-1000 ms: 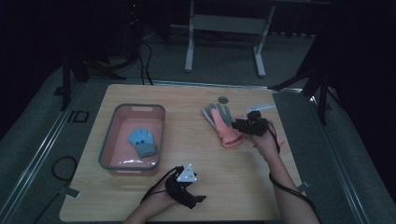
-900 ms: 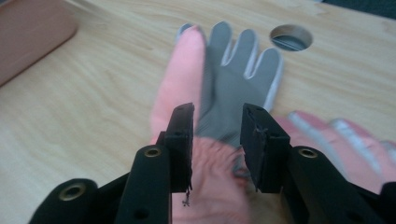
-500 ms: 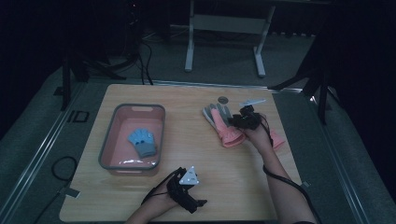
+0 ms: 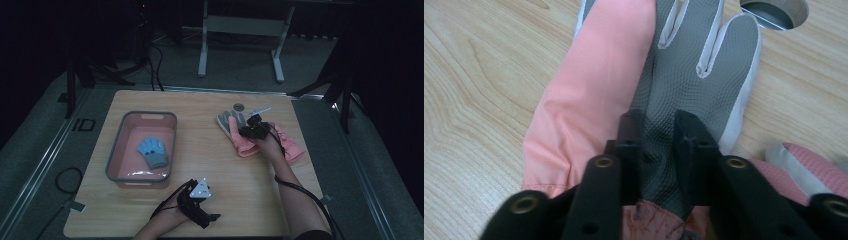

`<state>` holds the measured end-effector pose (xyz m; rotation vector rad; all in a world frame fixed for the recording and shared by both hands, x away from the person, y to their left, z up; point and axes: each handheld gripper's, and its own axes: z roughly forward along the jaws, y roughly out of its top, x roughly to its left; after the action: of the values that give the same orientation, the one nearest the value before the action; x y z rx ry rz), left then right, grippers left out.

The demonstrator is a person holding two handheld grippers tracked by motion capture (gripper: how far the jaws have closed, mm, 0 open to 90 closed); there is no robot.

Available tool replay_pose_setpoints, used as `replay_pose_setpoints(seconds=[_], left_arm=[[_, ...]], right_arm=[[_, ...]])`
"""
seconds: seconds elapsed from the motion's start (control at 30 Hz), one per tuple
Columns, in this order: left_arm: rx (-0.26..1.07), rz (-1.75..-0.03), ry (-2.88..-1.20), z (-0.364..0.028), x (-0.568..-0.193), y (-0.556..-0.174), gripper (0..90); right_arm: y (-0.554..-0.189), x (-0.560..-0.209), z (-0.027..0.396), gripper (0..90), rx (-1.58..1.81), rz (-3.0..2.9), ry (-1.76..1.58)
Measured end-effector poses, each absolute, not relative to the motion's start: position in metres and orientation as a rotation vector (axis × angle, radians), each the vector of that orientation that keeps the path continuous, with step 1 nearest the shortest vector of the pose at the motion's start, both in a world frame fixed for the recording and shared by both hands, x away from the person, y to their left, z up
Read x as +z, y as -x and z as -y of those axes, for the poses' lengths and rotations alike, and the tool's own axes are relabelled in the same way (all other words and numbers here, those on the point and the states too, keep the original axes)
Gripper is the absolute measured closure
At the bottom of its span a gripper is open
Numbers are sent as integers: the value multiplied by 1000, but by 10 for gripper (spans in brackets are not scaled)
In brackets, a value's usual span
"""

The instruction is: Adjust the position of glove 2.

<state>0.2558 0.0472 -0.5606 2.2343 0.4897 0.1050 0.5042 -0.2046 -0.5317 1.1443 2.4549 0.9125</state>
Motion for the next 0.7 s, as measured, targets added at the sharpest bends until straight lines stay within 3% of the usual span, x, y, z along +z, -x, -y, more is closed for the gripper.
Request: replay_pose_setpoints(seconds=[0.1, 0.33, 0.7], left_arm=[[111, -485, -2235, -48, -561, -255, 16], [114, -492, -2234, -48, -561, -255, 16], [138, -506, -2232, -48, -561, -255, 16]], right_arm=[[-501, -531, 201, 866, 889, -2428, -1150], [-490, -516, 195, 885, 924, -2355, -1339], [-425, -486, 176, 885, 1045, -2193, -1448]])
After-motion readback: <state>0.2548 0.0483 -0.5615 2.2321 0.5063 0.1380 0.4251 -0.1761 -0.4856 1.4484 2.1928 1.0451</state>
